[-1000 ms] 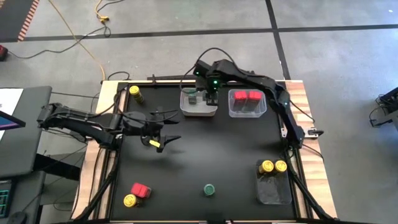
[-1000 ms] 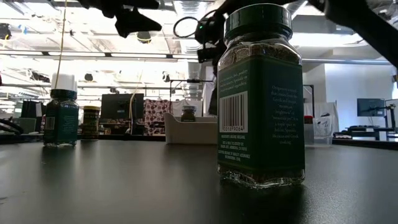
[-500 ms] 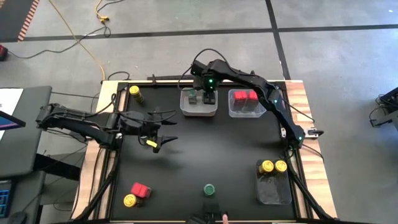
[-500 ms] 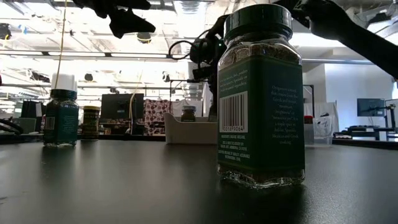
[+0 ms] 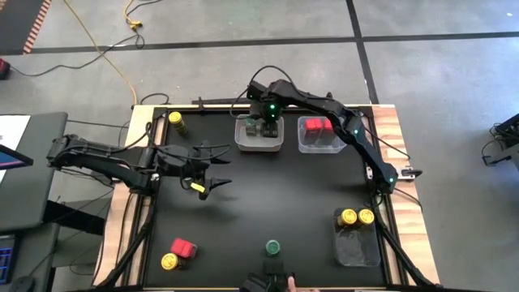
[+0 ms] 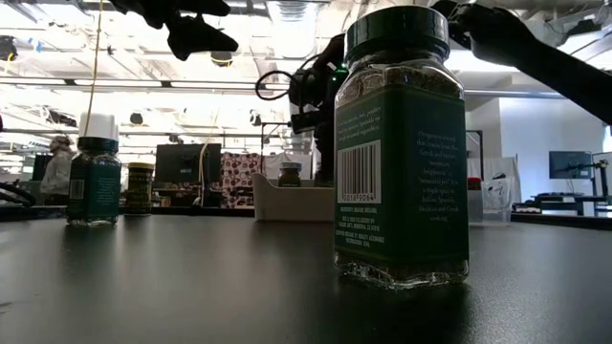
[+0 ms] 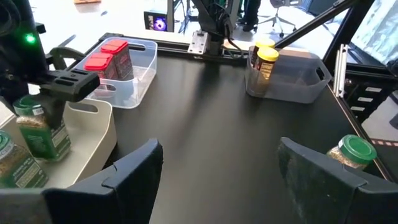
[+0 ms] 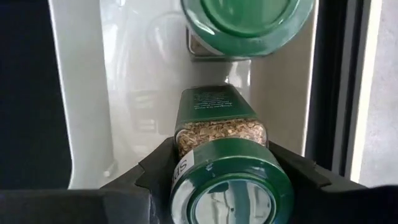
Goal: Sort spices by type
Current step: Put the right green seasoning bottle into the white bin
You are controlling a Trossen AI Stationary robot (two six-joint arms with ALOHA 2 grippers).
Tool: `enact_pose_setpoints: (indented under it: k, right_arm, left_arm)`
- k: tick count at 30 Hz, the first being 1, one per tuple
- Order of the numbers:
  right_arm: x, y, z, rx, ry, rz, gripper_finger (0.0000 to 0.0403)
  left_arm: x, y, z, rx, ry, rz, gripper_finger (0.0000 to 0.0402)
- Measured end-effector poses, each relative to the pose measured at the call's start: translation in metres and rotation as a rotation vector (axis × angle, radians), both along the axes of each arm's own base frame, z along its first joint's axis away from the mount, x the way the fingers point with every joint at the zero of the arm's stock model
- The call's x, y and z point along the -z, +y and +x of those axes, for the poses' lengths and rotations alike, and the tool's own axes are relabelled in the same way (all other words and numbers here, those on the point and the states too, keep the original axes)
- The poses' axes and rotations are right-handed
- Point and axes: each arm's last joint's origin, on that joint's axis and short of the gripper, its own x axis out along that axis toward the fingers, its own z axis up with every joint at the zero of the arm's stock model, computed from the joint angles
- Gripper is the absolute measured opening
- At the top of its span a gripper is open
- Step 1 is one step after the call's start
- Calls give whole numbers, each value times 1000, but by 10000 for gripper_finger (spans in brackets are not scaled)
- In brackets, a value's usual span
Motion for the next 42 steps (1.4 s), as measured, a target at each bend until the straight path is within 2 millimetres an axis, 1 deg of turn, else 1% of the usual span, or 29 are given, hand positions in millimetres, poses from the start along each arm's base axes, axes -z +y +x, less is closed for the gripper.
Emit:
enact_pose_setpoints:
  k: [3, 8, 20, 30, 42]
  right_arm:
    - [6, -1, 2, 0, 8, 4, 225]
    - [6, -2, 2, -22, 8, -1, 236]
    - [6, 1, 3, -32, 9, -2, 238]
    - [5, 6, 9, -49, -14, -16, 240]
    - [6, 7, 8, -88, 6, -20, 240]
  left_arm:
    - [0, 0, 0, -3, -1, -9, 303]
    - [0, 0, 0, -5, -1, -18, 303]
    - [1, 0, 0, -11, 3, -33, 303]
    - [0, 0, 0, -12, 2, -36, 303]
    - [0, 0, 0, -14, 1, -39, 303]
